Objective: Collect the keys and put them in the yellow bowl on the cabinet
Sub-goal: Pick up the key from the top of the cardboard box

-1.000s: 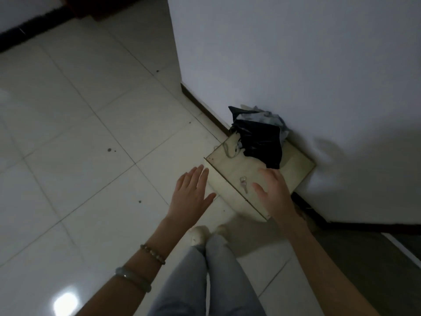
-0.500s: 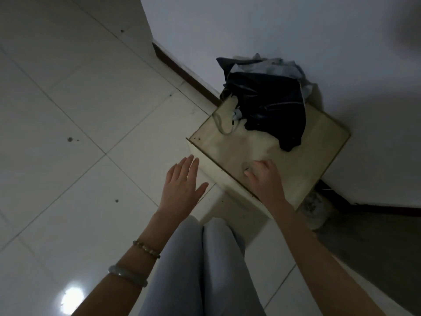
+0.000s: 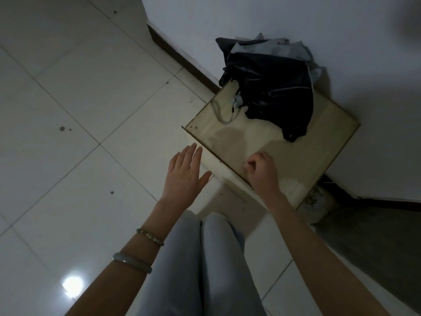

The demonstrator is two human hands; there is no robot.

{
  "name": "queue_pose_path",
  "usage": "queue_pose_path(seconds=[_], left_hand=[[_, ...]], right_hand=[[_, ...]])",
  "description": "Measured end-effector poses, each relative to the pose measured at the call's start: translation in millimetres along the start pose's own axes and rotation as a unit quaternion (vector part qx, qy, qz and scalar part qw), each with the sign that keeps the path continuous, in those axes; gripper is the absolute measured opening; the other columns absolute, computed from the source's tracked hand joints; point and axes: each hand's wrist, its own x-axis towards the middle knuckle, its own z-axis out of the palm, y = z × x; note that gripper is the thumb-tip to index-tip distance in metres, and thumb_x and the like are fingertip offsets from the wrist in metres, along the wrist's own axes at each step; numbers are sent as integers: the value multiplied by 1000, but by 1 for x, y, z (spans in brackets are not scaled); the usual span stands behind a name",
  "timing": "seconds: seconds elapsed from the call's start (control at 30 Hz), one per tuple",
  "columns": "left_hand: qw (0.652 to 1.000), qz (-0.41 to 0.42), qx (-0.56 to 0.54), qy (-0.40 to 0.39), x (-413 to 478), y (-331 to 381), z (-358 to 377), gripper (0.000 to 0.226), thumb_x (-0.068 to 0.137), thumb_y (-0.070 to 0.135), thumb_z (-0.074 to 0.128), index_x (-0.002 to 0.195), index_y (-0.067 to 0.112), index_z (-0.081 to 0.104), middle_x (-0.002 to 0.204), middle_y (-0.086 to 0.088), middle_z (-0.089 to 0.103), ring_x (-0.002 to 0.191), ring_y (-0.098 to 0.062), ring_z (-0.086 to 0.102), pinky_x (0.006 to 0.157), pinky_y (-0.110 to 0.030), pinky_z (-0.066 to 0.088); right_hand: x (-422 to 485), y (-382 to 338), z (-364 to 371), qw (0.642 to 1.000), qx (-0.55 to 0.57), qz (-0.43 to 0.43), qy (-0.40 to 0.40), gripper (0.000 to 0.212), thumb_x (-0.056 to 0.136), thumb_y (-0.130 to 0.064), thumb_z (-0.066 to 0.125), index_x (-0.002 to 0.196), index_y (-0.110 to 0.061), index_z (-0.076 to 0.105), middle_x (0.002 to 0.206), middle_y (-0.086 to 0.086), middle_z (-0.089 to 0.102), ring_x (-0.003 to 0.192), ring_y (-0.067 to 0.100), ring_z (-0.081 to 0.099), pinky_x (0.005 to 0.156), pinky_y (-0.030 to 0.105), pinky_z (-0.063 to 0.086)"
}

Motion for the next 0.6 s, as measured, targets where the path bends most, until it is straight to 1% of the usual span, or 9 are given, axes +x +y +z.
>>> queue_pose_path(seconds=[0.13,0.17,0.23,0.27,0.3,0.4,0.5,0.53,0.6], left_hand=[[1000,16,0,-24,-13,16,-27,62,93,40,45,140,3,26,148,-17,31,135,-31,28,111,-45,24],[999,21,2,-28,-16,21,-37,62,94,41,44,140,4,25,148,-17,31,136,-30,27,112,-44,22],[999,26,0,-26,-22,33,-62,62,94,41,44,140,3,25,147,-17,32,135,-31,28,112,-44,23],[999,28,-1,-21,-25,39,-77,62,93,41,45,140,3,26,146,-18,33,135,-31,29,111,-44,23],[999,30,-1,-15,-29,45,-94,62,93,40,46,139,3,27,146,-18,35,134,-31,31,110,-44,24],[999,38,1,10,-44,58,-148,61,92,39,49,138,3,30,143,-18,38,132,-31,34,109,-44,27],[999,33,5,40,-62,66,-208,60,92,37,50,137,3,31,143,-18,39,131,-31,35,109,-44,27],[998,28,5,52,-69,67,-227,60,91,37,51,137,4,32,143,-18,39,131,-31,36,109,-44,26],[997,15,1,77,-82,68,-263,59,91,37,51,137,5,33,143,-17,40,131,-31,37,110,-44,26]], right_hand=[[-16,-26,-34,997,74,4,-7,6,82,-5,61,83,0,59,80,18,64,76,30,58,68,36,46],[-21,-35,-47,996,91,-2,-4,5,83,-6,61,83,-1,59,78,17,64,74,28,59,68,31,47],[-33,-58,-73,992,125,-17,11,2,84,-6,60,83,-5,59,76,8,62,72,23,57,62,10,43],[-38,-71,-89,990,138,-23,19,2,84,-6,60,85,-6,59,78,5,60,73,19,57,61,2,39],[-43,-86,-104,988,149,-30,25,3,84,-6,60,87,-6,59,80,3,60,76,16,56,62,0,39],[-59,-133,-156,983,171,-64,34,6,85,-6,60,91,-6,59,86,1,61,81,12,58,68,0,42],[-75,-185,-207,975,208,-81,21,7,85,-8,61,91,-5,60,88,3,64,81,4,60,72,3,44],[-80,-201,-222,972,224,-78,10,7,85,-10,61,91,-6,61,88,4,65,81,3,60,73,6,46],[-89,-234,-249,964,255,-73,-18,8,85,-13,61,91,-9,61,89,5,66,85,9,62,77,17,49]])
